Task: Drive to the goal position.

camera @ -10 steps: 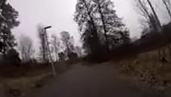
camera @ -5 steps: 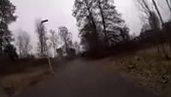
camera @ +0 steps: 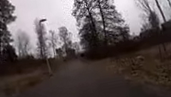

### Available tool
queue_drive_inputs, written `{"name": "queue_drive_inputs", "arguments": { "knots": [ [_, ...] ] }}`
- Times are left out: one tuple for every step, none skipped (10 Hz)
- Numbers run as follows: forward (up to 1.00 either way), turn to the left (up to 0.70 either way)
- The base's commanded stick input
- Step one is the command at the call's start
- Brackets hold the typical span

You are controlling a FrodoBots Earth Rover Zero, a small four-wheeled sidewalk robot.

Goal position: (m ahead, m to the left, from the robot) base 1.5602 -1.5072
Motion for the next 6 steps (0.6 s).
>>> {"name": "queue_drive_inputs", "arguments": {
  "knots": [
    [0.70,0.00],
    [0.70,0.00],
    [0.70,0.00],
    [0.70,0.00],
    [0.70,0.00],
    [0.70,0.00]
  ]
}}
